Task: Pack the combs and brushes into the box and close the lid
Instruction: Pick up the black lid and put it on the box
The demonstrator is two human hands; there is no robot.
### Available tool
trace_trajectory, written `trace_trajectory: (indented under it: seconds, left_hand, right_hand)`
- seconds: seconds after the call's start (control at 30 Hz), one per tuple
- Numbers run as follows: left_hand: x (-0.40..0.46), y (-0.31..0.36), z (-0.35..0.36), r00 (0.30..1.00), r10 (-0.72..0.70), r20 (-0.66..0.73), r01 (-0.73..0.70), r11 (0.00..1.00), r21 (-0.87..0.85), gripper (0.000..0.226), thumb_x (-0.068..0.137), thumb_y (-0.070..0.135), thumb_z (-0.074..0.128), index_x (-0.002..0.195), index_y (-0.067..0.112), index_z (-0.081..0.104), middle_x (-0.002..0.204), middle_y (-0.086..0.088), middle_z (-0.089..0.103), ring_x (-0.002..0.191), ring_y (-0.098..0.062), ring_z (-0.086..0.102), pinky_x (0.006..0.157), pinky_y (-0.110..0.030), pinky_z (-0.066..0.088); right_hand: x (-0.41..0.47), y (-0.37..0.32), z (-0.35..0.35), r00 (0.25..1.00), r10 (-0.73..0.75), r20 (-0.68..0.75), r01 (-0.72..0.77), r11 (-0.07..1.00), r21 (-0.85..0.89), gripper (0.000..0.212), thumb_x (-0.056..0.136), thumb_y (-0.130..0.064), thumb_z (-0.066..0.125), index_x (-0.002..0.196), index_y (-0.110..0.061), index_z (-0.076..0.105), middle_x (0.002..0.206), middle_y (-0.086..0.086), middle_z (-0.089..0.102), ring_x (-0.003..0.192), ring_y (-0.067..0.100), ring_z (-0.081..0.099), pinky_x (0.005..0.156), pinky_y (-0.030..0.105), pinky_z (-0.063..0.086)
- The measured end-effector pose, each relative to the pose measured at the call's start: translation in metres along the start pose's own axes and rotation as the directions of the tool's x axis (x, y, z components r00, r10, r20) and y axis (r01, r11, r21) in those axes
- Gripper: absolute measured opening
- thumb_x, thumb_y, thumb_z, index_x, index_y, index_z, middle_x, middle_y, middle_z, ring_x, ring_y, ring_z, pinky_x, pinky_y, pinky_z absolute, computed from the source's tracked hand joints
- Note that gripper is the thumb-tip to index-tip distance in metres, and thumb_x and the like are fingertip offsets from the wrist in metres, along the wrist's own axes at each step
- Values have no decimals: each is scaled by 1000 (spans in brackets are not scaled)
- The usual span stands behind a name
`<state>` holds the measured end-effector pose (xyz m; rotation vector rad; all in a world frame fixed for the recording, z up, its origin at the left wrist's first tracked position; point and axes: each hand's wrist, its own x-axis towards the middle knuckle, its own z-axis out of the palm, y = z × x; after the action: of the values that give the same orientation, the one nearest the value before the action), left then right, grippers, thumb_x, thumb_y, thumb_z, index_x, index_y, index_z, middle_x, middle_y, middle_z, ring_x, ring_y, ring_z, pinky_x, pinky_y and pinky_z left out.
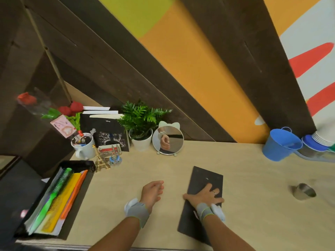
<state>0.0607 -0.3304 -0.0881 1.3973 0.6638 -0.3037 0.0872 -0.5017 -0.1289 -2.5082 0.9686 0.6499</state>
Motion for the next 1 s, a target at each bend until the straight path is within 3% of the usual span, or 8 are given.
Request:
trace_trajectory:
  seconds: [0.07,0.33,0.5,0.63,0.77,0.9,1.0]
  left_hand:
    - [0,-1,-4,1000,1,-9,-1,1000,-14,17,93,13,50,83,18,63,73,0,56,63,-10,49,57,-22,36]
    - [0,2,-37,996,31,-81,-36,997,-64,14,93,12,50,100,12,62,75,0,56,65,-10,49,59,-22,37]
    - [-8,18,-76,1000,27,-14,-28,995,-97,18,93,20,53,107,13,61,95,-7,61,87,-19,57,64,-24,44]
    - [-15,35,-129,994,65,82,-43,969,-244,16,89,12,59,104,8,63,75,-6,74,65,-18,71,51,-24,57]
    - [-16,43,-199,994,111,16,-106,973,-205,43,87,-8,53,128,6,49,77,-9,70,58,-15,68,47,-21,57]
    - [-9,53,-274,990,140,-6,-139,974,-177,49,91,-8,46,139,2,41,118,-25,64,70,-19,64,59,-26,56]
    - [0,66,-317,987,160,-34,-163,965,-204,49,92,-7,44,140,1,40,102,-19,69,59,-13,68,61,-28,57]
  right_hand:
    - [-4,0,0,1000,-22,-5,22,1000,10,127,35,-73,66,141,-24,16,149,12,17,134,45,17,105,55,27]
    - [-52,-28,-4,989,-145,23,138,969,204,107,40,-59,73,130,-23,28,140,11,25,127,44,24,101,52,38]
    - [-111,-67,25,953,-297,65,284,945,161,102,33,-63,69,122,-30,30,135,4,28,122,36,32,93,50,40]
    - [-168,-106,63,899,-432,70,426,900,93,98,26,-67,64,111,-33,31,124,1,32,116,32,36,85,48,40]
    - [-223,-142,91,865,-494,85,490,869,70,105,33,-68,70,124,-32,31,136,3,28,125,34,32,94,52,40]
    - [-265,-166,111,788,-612,69,574,770,277,106,39,-64,79,129,-32,33,142,5,24,130,31,35,101,46,40]
    - [-275,-180,122,782,-614,107,468,692,549,106,55,-37,86,142,-19,29,144,9,38,130,27,44,107,34,41]
